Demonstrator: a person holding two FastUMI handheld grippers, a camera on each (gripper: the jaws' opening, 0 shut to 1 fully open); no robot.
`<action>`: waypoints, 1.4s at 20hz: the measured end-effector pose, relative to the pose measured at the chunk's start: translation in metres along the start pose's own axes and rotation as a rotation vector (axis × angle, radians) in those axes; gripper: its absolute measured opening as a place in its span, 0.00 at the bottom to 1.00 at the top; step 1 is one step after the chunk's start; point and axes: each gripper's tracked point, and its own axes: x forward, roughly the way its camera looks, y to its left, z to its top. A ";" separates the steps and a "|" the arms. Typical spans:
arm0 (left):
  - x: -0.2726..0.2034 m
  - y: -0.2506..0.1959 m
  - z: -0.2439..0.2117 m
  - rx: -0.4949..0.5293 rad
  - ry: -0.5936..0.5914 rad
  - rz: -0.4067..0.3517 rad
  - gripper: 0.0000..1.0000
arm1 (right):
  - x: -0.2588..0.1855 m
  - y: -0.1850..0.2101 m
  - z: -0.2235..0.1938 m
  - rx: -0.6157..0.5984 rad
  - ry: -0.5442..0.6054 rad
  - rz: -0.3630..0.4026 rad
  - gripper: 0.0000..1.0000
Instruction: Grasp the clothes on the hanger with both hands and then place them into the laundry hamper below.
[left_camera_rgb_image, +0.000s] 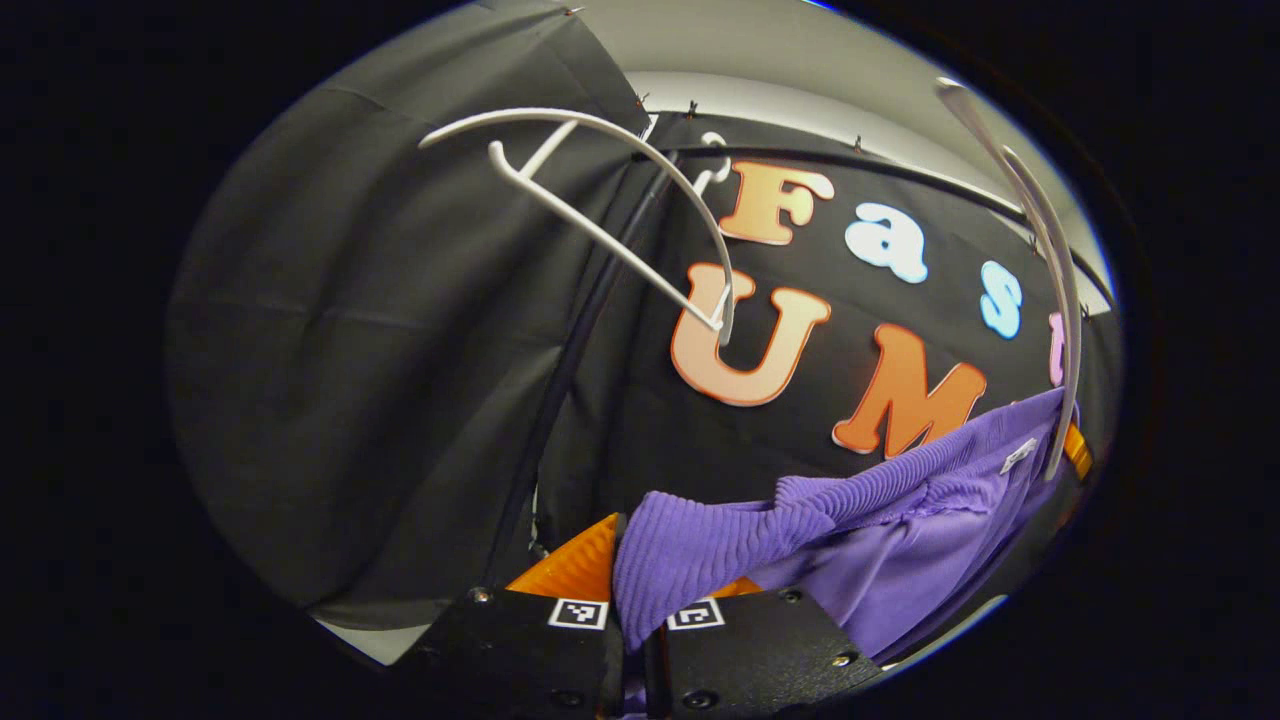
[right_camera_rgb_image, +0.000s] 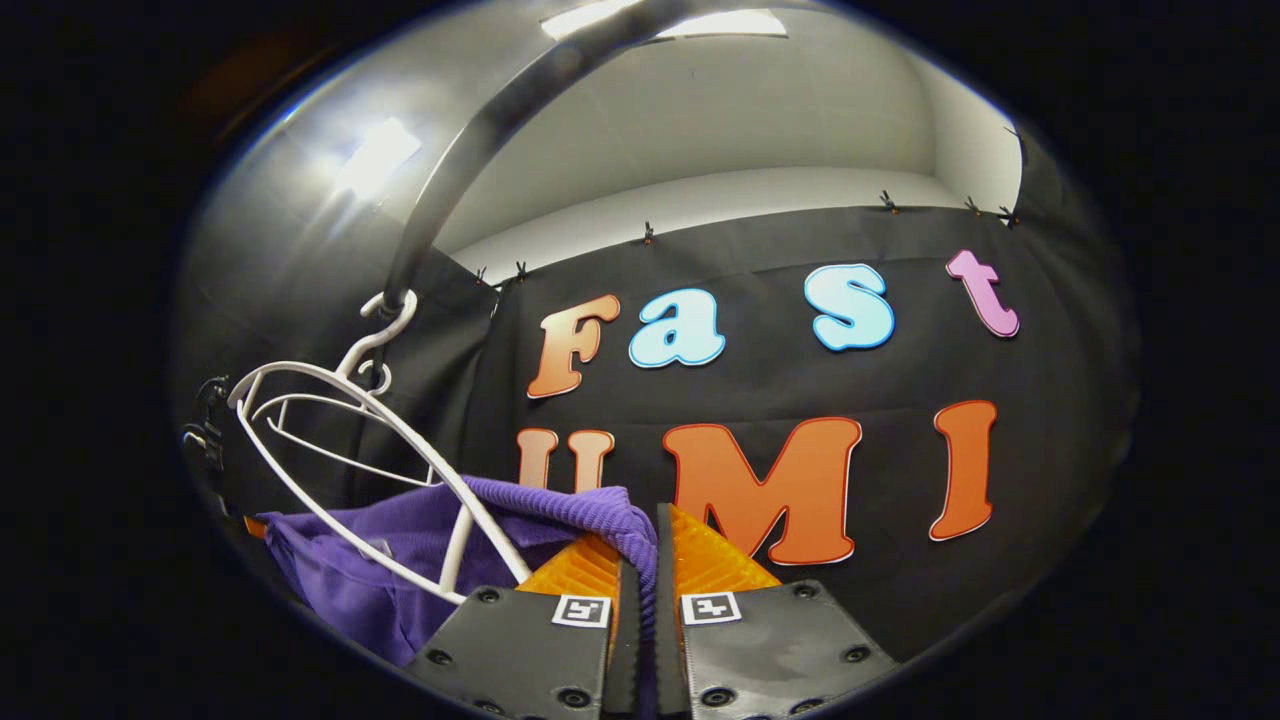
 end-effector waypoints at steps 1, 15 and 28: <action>-0.008 -0.007 -0.010 0.014 -0.001 -0.005 0.10 | 0.000 -0.003 -0.011 0.002 0.022 -0.009 0.13; -0.092 -0.059 -0.020 0.186 -0.011 -0.026 0.10 | -0.093 -0.017 -0.060 -0.047 0.200 -0.002 0.13; -0.126 -0.221 -0.179 0.062 0.316 -0.329 0.12 | -0.182 0.062 -0.185 0.214 0.578 0.132 0.13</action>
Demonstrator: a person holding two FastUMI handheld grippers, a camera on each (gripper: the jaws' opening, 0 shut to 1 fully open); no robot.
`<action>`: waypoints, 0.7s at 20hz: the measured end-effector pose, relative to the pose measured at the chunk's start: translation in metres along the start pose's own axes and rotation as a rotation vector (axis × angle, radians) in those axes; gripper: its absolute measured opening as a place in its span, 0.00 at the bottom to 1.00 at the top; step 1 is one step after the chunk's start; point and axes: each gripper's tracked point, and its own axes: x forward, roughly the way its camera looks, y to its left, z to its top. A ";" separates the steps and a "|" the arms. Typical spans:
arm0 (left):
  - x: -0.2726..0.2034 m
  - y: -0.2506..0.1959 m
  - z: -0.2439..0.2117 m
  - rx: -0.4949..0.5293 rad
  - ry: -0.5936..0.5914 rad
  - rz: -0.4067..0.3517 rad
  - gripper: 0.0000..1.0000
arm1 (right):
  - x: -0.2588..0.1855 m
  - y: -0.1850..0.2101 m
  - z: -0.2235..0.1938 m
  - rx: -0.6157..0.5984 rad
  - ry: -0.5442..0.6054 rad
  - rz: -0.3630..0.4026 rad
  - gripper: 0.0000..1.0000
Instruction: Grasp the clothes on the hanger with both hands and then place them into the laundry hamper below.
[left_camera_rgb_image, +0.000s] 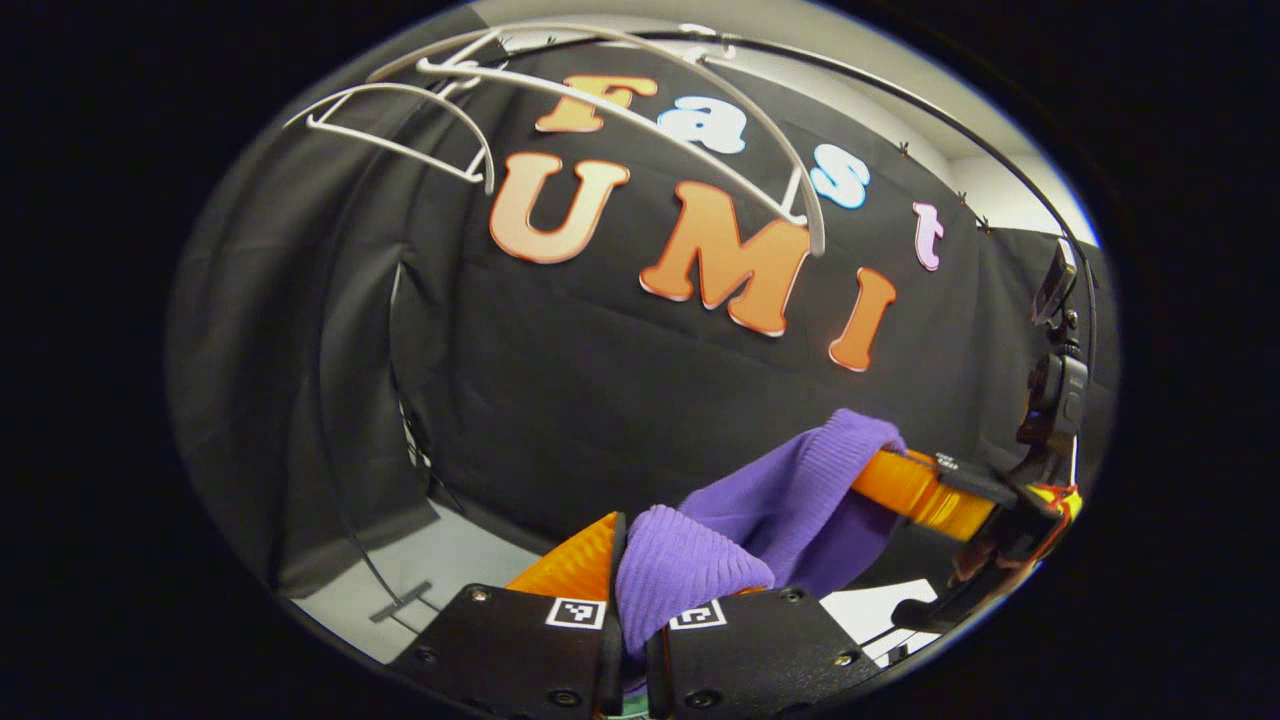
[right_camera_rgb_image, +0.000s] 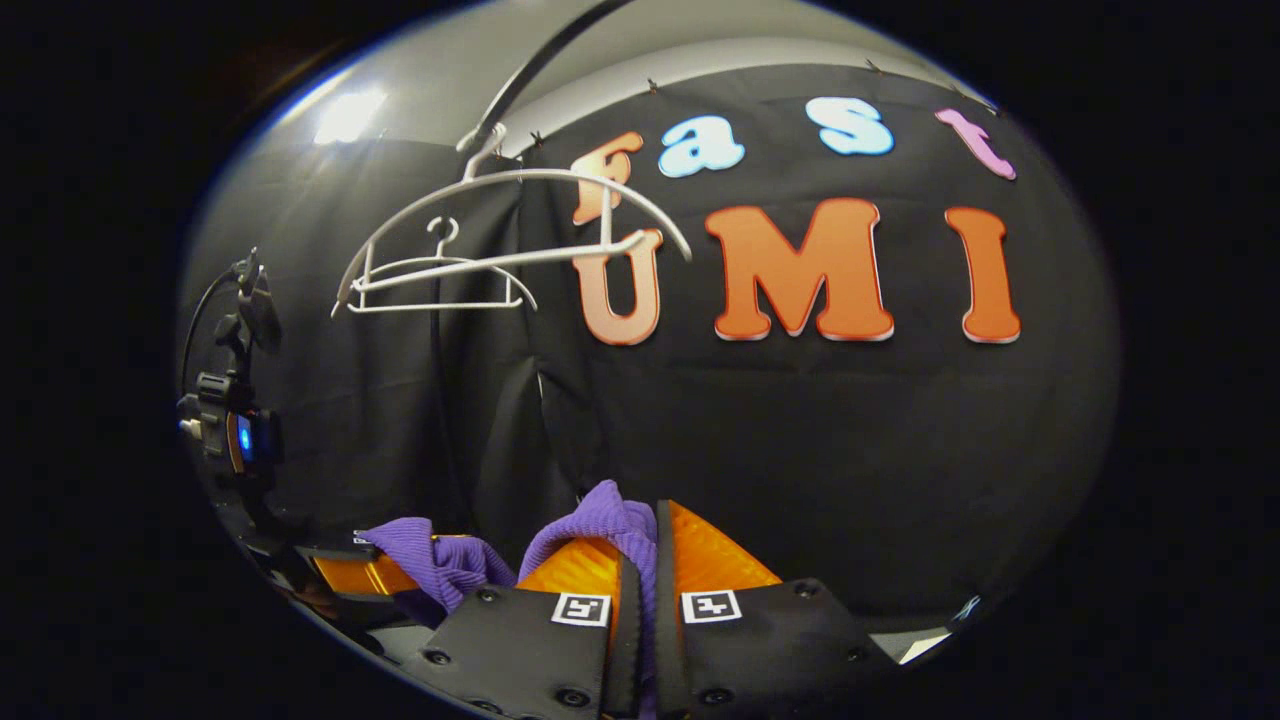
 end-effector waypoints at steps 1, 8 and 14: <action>0.001 -0.002 -0.015 -0.020 0.036 -0.001 0.12 | -0.002 -0.003 -0.022 0.041 0.048 -0.005 0.08; 0.007 0.014 -0.106 -0.188 0.323 0.085 0.23 | -0.013 -0.034 -0.127 0.135 0.302 -0.087 0.13; -0.005 0.046 -0.149 -0.176 0.421 0.207 0.56 | -0.029 -0.047 -0.185 0.122 0.460 -0.125 0.59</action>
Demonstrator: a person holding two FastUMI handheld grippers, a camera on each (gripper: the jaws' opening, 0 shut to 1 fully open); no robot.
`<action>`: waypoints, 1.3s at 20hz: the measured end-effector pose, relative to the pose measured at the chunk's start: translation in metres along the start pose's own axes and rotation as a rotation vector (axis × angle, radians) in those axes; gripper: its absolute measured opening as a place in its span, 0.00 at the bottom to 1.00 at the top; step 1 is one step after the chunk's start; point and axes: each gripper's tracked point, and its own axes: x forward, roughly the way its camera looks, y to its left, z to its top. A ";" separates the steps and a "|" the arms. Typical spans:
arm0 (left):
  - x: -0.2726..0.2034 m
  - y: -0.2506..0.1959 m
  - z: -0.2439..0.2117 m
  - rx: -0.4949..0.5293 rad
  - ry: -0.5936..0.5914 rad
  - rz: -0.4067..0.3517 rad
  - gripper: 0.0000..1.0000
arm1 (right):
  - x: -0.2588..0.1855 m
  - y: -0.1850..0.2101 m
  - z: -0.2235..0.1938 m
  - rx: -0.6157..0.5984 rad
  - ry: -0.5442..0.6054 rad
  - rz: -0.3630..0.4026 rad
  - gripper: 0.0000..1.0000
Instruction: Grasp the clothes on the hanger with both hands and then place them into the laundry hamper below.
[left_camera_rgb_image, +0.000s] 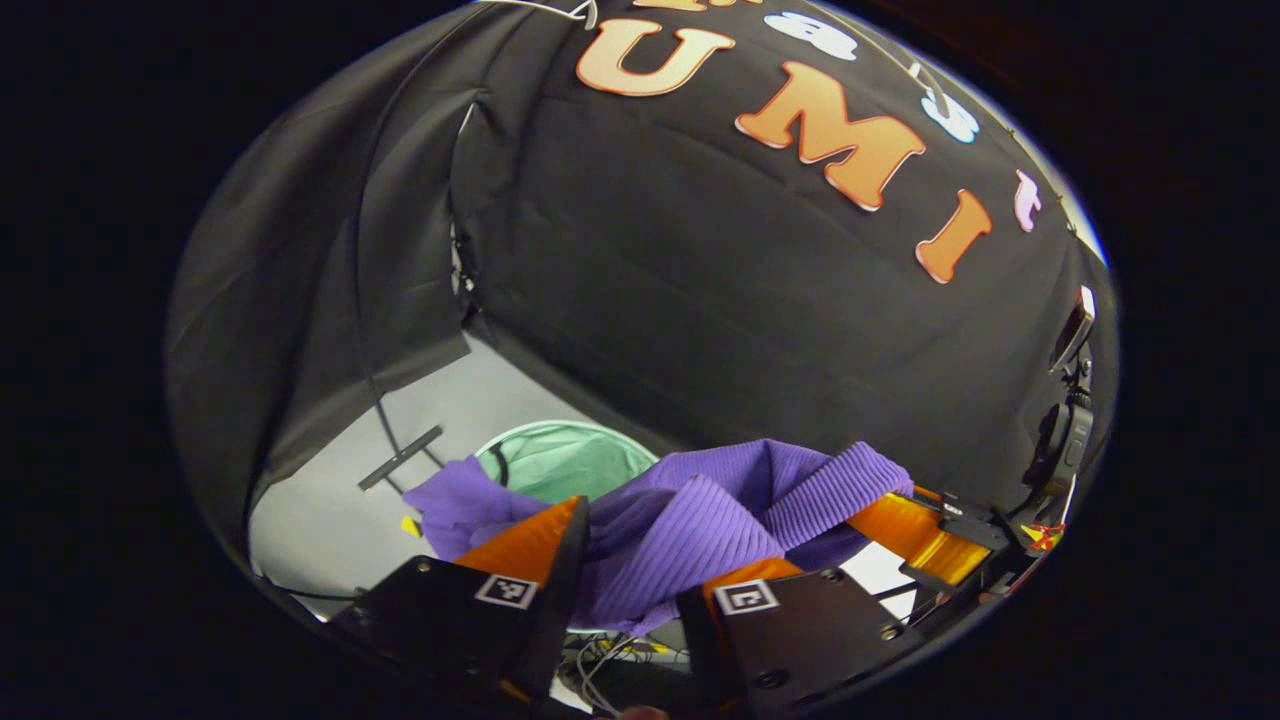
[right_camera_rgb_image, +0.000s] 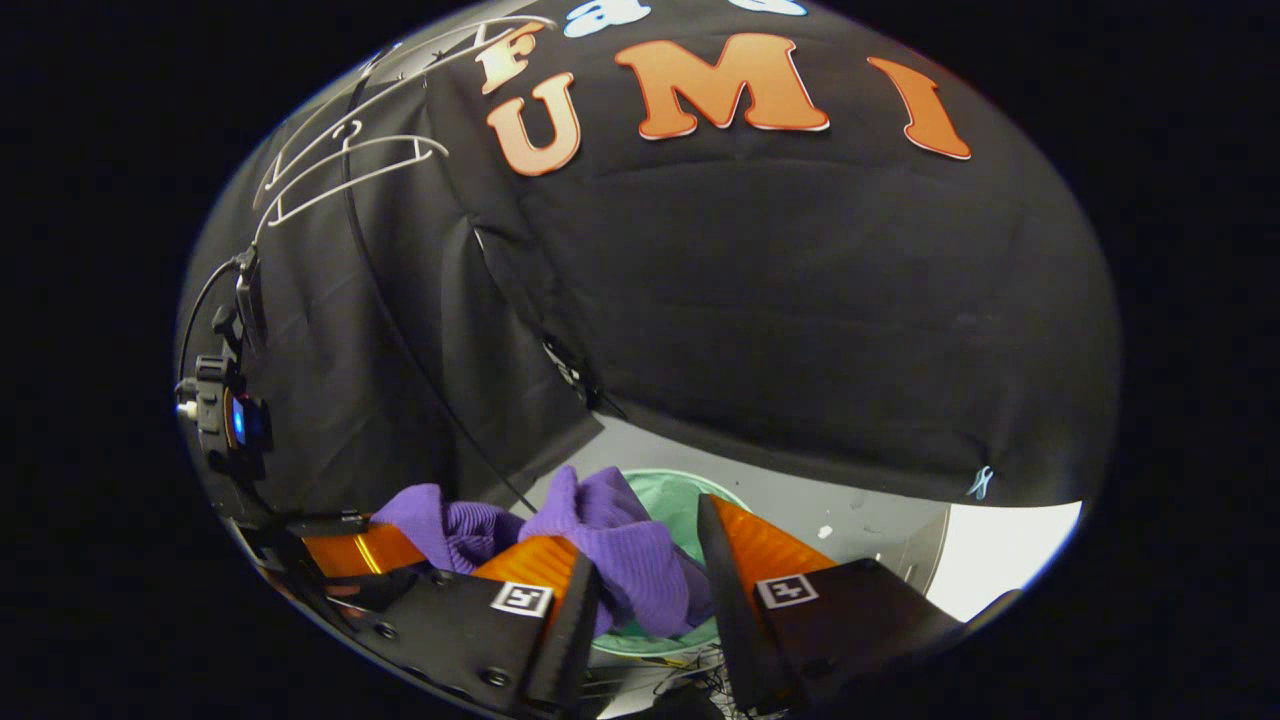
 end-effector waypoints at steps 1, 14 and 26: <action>0.004 0.014 -0.009 -0.012 0.026 0.042 0.71 | 0.002 -0.005 -0.012 -0.010 0.026 -0.017 0.69; -0.023 0.044 -0.011 -0.067 -0.009 0.062 0.97 | -0.003 -0.018 -0.042 0.047 0.105 -0.041 0.98; -0.132 0.017 0.113 0.024 -0.393 0.088 0.97 | -0.093 0.022 0.099 -0.013 -0.319 -0.022 0.98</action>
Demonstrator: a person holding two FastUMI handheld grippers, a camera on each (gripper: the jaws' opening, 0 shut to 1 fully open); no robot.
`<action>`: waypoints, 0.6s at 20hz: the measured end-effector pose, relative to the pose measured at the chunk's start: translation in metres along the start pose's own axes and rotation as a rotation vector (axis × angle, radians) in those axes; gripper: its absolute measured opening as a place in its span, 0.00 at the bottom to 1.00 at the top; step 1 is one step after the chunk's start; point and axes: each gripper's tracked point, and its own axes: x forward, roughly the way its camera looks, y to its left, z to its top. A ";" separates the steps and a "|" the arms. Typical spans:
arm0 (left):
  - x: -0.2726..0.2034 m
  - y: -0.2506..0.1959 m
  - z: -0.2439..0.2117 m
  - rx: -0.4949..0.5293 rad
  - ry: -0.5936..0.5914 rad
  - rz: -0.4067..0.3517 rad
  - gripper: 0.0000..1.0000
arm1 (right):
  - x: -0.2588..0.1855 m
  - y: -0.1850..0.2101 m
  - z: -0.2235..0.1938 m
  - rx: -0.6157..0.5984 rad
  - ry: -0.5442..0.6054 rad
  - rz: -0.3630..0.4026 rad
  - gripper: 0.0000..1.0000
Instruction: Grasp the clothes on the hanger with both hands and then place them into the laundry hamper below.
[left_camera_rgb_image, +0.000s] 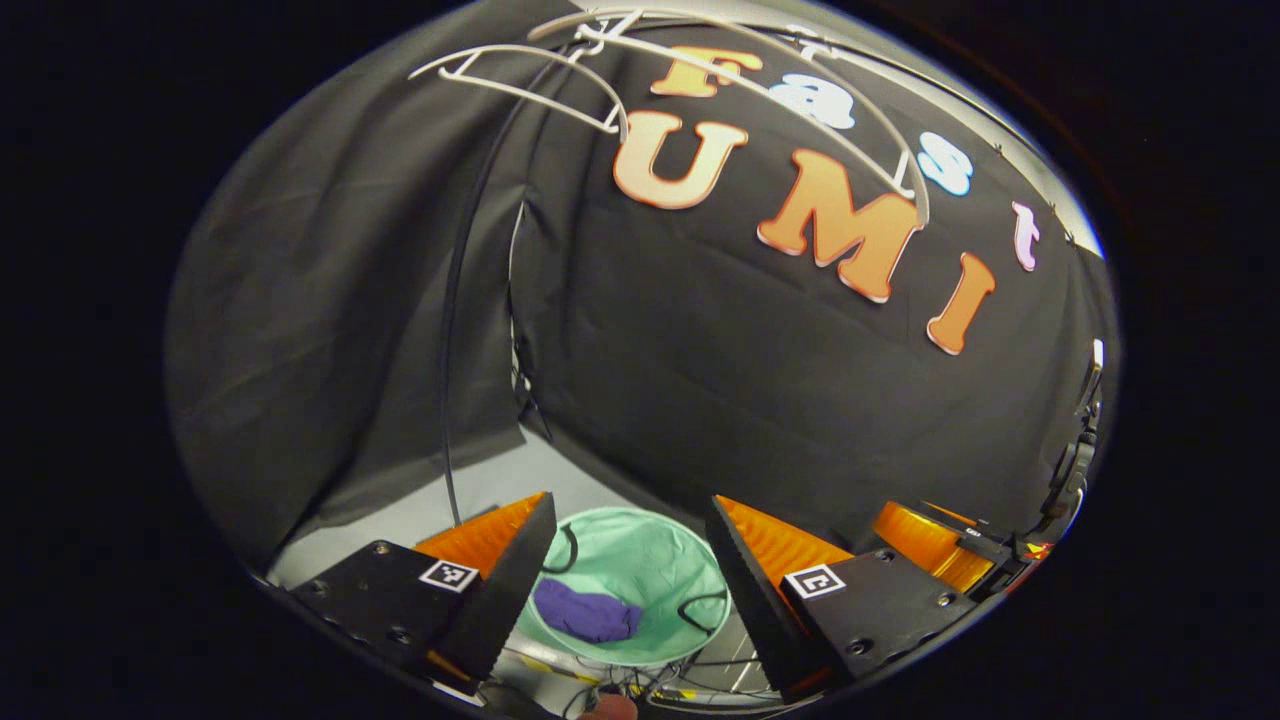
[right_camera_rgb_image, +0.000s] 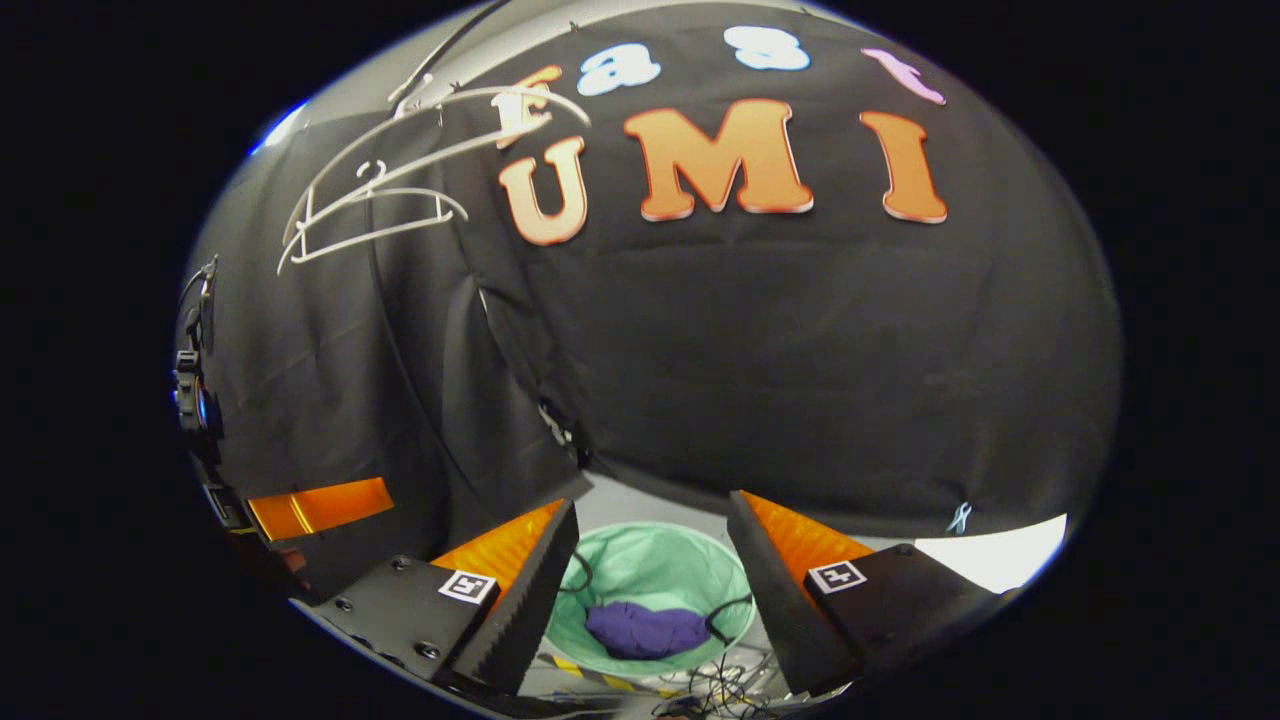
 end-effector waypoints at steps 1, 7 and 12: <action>-0.007 -0.002 0.022 0.000 -0.049 0.003 0.96 | -0.003 0.005 0.017 0.002 -0.036 0.003 1.00; -0.059 0.011 0.138 0.034 -0.349 0.068 0.95 | -0.031 0.021 0.120 -0.071 -0.256 0.009 0.98; -0.084 0.011 0.175 0.023 -0.480 0.108 0.95 | -0.041 0.029 0.158 -0.051 -0.350 0.016 1.00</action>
